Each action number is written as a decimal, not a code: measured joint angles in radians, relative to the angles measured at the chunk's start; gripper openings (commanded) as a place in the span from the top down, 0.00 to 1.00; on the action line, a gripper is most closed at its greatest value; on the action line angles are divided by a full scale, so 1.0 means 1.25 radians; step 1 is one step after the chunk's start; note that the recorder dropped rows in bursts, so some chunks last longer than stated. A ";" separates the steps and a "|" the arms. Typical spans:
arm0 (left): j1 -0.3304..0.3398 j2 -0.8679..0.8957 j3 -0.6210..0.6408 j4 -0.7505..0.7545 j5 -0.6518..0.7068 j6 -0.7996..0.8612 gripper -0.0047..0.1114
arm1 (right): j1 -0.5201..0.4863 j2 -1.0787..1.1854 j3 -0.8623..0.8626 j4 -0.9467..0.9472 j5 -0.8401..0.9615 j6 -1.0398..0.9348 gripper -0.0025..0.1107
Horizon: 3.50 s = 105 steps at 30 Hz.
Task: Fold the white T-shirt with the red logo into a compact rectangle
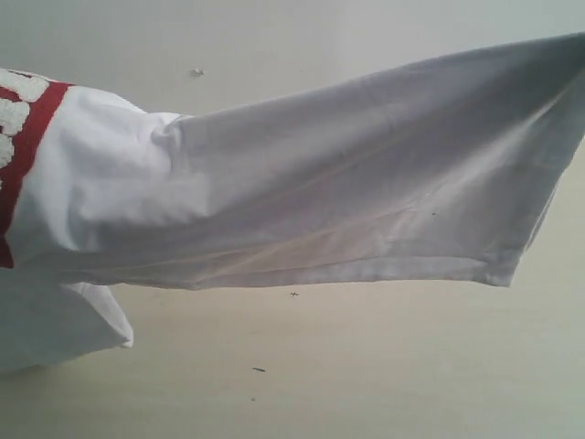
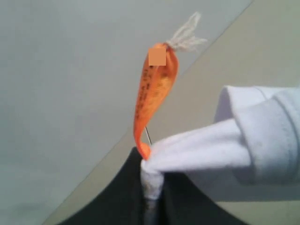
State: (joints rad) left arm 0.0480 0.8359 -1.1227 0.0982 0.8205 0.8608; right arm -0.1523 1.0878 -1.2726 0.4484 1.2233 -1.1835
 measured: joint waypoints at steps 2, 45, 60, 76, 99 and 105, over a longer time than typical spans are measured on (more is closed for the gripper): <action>0.000 -0.008 0.000 0.002 0.000 0.000 0.96 | 0.004 -0.006 0.000 0.004 0.002 0.020 0.98; 0.000 0.788 0.076 0.059 -0.675 0.010 0.58 | 0.093 0.644 0.014 -0.277 -0.704 0.361 0.81; -0.010 0.838 0.076 0.059 -0.811 -0.172 0.96 | 0.093 0.680 -0.007 -0.280 -0.869 0.481 0.89; -0.169 0.924 -0.153 -0.079 -0.363 -0.439 0.96 | 0.093 0.820 -0.167 -0.157 -0.494 0.555 0.98; -0.141 1.153 -0.329 -0.486 -0.297 -0.306 0.96 | 0.093 0.861 -0.174 -0.062 -0.516 0.460 0.98; -0.141 1.171 -0.338 -0.443 -0.318 -0.334 0.96 | 0.093 0.928 -0.176 -0.060 -0.544 0.462 0.98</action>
State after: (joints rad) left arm -0.1283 2.2996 -1.5446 -0.4558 0.4226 0.4437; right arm -0.0363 2.2479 -1.4921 0.3738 0.5438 -0.6061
